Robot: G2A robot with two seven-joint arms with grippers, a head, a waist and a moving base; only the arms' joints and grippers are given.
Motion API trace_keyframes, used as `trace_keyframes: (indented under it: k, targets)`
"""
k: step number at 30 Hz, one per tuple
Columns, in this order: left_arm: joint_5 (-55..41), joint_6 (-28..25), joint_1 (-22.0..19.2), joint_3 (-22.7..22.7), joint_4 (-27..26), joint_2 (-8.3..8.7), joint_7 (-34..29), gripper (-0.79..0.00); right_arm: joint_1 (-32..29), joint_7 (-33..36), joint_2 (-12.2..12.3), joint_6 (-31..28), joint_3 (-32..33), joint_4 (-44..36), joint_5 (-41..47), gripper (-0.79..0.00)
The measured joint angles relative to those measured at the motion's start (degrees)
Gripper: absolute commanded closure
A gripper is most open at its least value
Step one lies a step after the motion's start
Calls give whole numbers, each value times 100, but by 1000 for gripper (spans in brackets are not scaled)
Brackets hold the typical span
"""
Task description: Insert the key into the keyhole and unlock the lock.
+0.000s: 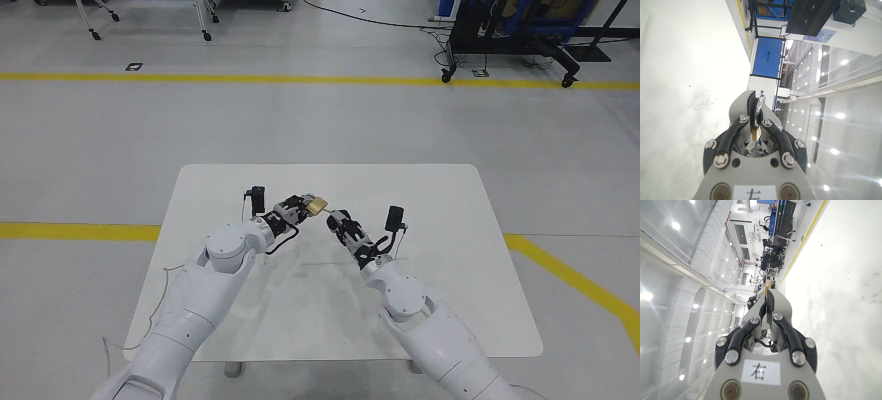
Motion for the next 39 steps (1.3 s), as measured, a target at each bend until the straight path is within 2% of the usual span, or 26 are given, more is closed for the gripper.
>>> trace_keyframes:
  k: [35, 36, 37, 38, 39]
  targets:
    - [309, -107, 15, -60, 11, -77, -33, 0, 237, -189, -310, 346, -133, 321, -301, 0]
    - [323, -112, 15, -59, 12, -78, -40, 0, 238, -172, -317, 340, -133, 314, -294, -160]
    - [333, -117, 16, -58, 12, -80, -44, 0, 236, -145, -323, 328, -127, 307, -268, -533]
    - [341, -119, 19, -58, 11, -82, -50, 0, 229, -104, -327, 315, -105, 299, -221, -785]
    - [342, -119, 22, -61, 9, -84, -55, 0, 217, -70, -329, 301, -80, 290, -180, -785]
